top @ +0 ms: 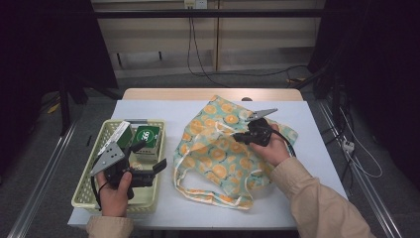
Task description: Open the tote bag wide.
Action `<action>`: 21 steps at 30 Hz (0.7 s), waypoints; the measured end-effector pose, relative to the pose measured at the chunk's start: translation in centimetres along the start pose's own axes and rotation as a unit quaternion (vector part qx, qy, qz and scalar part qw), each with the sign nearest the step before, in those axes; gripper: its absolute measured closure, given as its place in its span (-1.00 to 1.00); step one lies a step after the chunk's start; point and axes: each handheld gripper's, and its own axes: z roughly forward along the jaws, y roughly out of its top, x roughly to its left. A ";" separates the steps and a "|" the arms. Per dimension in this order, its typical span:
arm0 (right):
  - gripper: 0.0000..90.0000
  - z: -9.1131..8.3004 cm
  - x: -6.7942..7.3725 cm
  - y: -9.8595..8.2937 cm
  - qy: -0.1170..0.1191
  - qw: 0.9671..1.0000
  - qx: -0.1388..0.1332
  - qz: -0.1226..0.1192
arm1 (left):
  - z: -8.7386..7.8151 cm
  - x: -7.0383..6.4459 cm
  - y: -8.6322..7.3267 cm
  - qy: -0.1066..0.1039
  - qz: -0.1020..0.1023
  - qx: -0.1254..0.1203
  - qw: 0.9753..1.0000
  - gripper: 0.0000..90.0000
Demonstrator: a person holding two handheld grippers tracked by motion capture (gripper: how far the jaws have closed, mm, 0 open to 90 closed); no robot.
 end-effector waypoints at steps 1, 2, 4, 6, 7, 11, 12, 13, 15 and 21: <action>1.00 -0.2 -0.1 0.2 -0.001 1.000 -0.003 0.002 | 0.0 0.0 0.0 0.001 0.003 0.002 1.000 -0.94; 1.00 -0.4 -0.1 0.5 -0.001 1.000 -0.006 0.002 | 0.0 0.0 0.0 -0.001 0.000 0.000 1.000 -0.94; 1.00 -0.7 -0.2 1.0 -0.004 1.000 -0.008 0.000 | -0.1 0.0 0.0 0.000 0.004 0.002 1.000 -0.94; 1.00 -0.9 -0.3 1.4 -0.002 1.000 -0.008 0.002 | -0.2 0.0 0.0 0.000 0.004 0.003 1.000 -0.94; 1.00 -1.0 -0.4 1.6 -0.003 1.000 -0.009 -0.001 | -0.2 -0.1 0.0 0.002 0.003 0.002 1.000 -0.94; 1.00 -1.2 -0.4 2.1 -0.002 1.000 -0.008 -0.004 | -0.4 0.0 0.1 0.004 0.003 0.005 1.000 -0.94; 1.00 -1.3 -0.4 2.3 -0.003 1.000 -0.009 -0.003 | -0.4 0.1 0.1 0.005 0.002 0.004 1.000 -0.94; 1.00 -1.4 -0.4 2.4 -0.004 1.000 -0.009 -0.003 | -0.3 0.1 0.1 0.004 0.000 0.003 1.000 -0.94; 1.00 -1.7 -0.6 2.7 -0.006 1.000 -0.013 -0.001 | -0.3 0.2 0.3 0.005 0.003 0.005 1.000 -0.94; 1.00 -2.4 -1.1 3.5 -0.016 1.000 -0.018 0.003 | -0.6 0.9 0.7 0.015 0.005 0.005 1.000 -0.93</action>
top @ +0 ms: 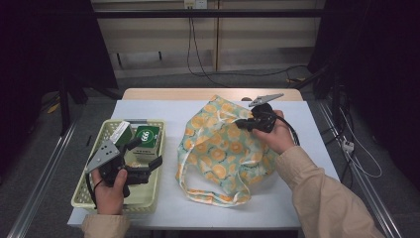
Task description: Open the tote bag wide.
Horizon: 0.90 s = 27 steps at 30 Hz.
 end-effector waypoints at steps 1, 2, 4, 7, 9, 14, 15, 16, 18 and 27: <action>1.00 -0.1 -0.1 0.1 0.000 1.000 -0.002 0.001 | 0.0 0.1 0.1 0.001 -0.003 -0.002 1.000 -0.93; 1.00 -0.2 -0.1 0.2 -0.001 1.000 -0.003 0.001 | 0.0 0.2 0.1 0.001 -0.003 -0.001 1.000 -0.93; 1.00 -0.5 -0.1 0.3 -0.003 1.000 -0.005 0.001 | 0.0 0.4 0.3 0.003 -0.001 0.001 1.000 -0.93; 1.00 -0.8 -0.2 0.5 -0.005 1.000 -0.007 0.000 | 0.1 0.8 0.5 0.007 0.004 0.010 1.000 -0.94; 1.00 -1.0 -0.2 0.6 -0.005 1.000 -0.008 -0.001 | 0.2 1.1 0.5 0.010 0.003 0.018 1.000 -0.93; 1.00 -1.4 -0.3 0.6 -0.002 1.000 -0.013 0.002 | 0.3 2.3 0.1 0.019 -0.004 0.039 0.999 -0.93; 1.00 -1.5 -0.3 0.5 -0.001 1.000 -0.012 0.002 | 0.3 2.6 0.0 0.021 -0.005 0.042 0.999 -0.93; 1.00 -1.5 -0.4 0.5 -0.001 1.000 -0.012 0.003 | 0.3 2.8 -0.1 0.020 -0.011 0.043 0.999 -0.93; 1.00 -1.6 -0.5 0.4 -0.001 1.000 -0.011 0.004 | 0.4 3.1 -0.3 0.021 -0.016 0.045 0.999 -0.93; 1.00 -1.7 -0.5 0.1 -0.001 1.000 -0.010 0.004 | 0.5 4.2 -0.4 0.015 -0.005 0.070 0.997 -0.93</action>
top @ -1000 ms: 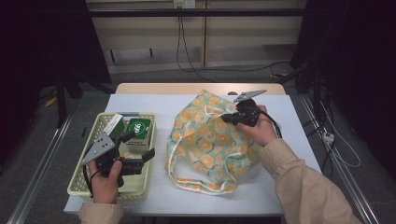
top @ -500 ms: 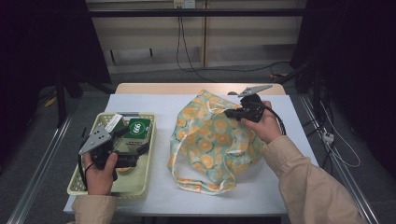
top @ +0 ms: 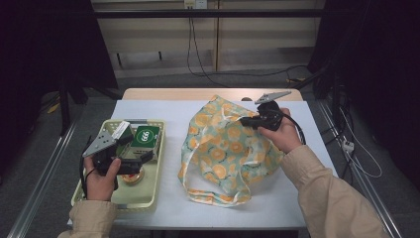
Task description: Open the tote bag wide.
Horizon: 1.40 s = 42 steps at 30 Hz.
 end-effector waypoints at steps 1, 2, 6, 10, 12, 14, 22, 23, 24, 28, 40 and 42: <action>1.00 0.0 0.0 -0.1 0.000 1.000 0.000 0.000 | 0.0 0.1 0.0 0.000 -0.002 0.000 1.000 -0.92; 1.00 -0.1 -0.1 -0.1 0.000 1.000 0.000 0.001 | -0.1 0.3 -0.1 0.002 -0.002 0.003 1.000 -0.92; 1.00 -0.1 -0.2 -0.4 -0.001 1.000 0.002 -0.001 | 0.0 0.7 -0.4 0.001 0.002 0.016 1.000 -0.92; 1.00 -0.1 -0.3 -0.7 -0.002 1.000 0.002 0.001 | 0.2 1.1 -0.8 0.001 -0.001 0.024 1.000 -0.91; 1.00 -0.1 -0.3 -0.8 -0.002 1.000 0.003 0.000 | 0.2 1.3 -1.0 0.006 -0.002 0.030 1.000 -0.91; 1.00 -0.1 -0.2 -0.9 -0.002 1.000 0.004 -0.001 | 0.2 1.5 -1.2 0.009 -0.002 0.033 0.999 -0.91; 1.00 -0.1 -0.1 -0.8 -0.001 1.000 0.005 -0.003 | 0.4 2.2 -2.3 0.010 -0.010 0.062 0.998 -0.91; 1.00 -0.1 -0.1 -0.9 -0.001 1.000 0.004 -0.003 | 0.4 2.2 -2.5 0.012 -0.006 0.065 0.998 -0.91; 1.00 -0.1 -0.1 -0.9 -0.001 1.000 0.005 -0.003 | 0.4 2.3 -2.6 0.013 -0.007 0.066 0.998 -0.91; 1.00 0.0 -0.1 -0.9 -0.004 1.000 0.007 -0.008 | 0.7 2.2 -2.8 0.011 -0.011 0.084 0.996 -0.91; 1.00 0.3 0.0 -1.4 -0.002 1.000 0.015 -0.008 | 0.8 2.0 -3.1 0.015 0.021 0.120 0.992 -0.92; 1.00 0.4 0.0 -1.4 -0.003 1.000 0.016 -0.009 | 0.8 2.0 -3.2 0.014 0.023 0.118 0.993 -0.91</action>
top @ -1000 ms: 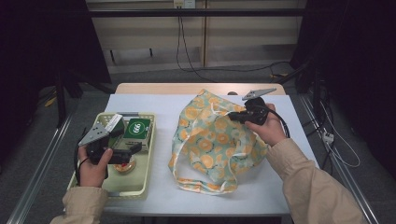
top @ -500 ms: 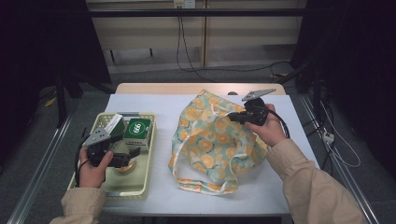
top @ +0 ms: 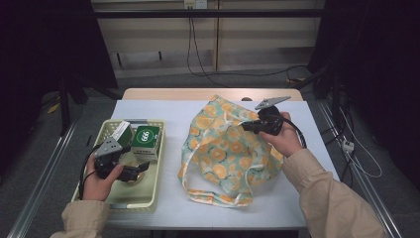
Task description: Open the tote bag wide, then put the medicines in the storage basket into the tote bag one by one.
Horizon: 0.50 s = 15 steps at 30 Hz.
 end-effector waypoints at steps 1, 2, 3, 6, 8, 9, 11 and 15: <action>1.00 0.0 0.0 0.0 0.001 1.000 0.000 0.000 | -0.1 0.0 0.0 0.003 0.003 0.004 1.000 -0.91; 1.00 0.0 0.0 0.0 0.000 1.000 0.000 -0.001 | -0.1 0.1 -0.1 0.003 0.002 0.005 1.000 -0.91; 1.00 0.0 0.0 0.0 0.000 1.000 0.000 -0.001 | -0.1 0.1 -0.1 0.001 0.000 0.007 1.000 -0.91; 1.00 0.1 0.1 0.0 0.001 1.000 0.000 -0.002 | -0.2 0.2 -0.2 0.004 -0.003 0.007 1.000 -0.91; 1.00 0.1 0.1 0.0 0.001 1.000 0.001 -0.003 | -0.2 0.3 -0.3 0.002 -0.006 0.009 1.000 -0.91; 1.00 0.1 0.1 0.0 0.001 1.000 0.001 -0.003 | -0.3 0.3 -0.3 0.006 -0.004 0.009 1.000 -0.91; 1.00 0.2 0.2 0.0 0.002 1.000 0.001 -0.002 | -0.3 0.4 -0.4 0.007 -0.010 0.008 1.000 -0.90; 1.00 0.3 0.3 0.1 0.004 1.000 0.000 -0.003 | -0.4 0.4 -0.6 0.006 -0.008 0.023 1.000 -0.89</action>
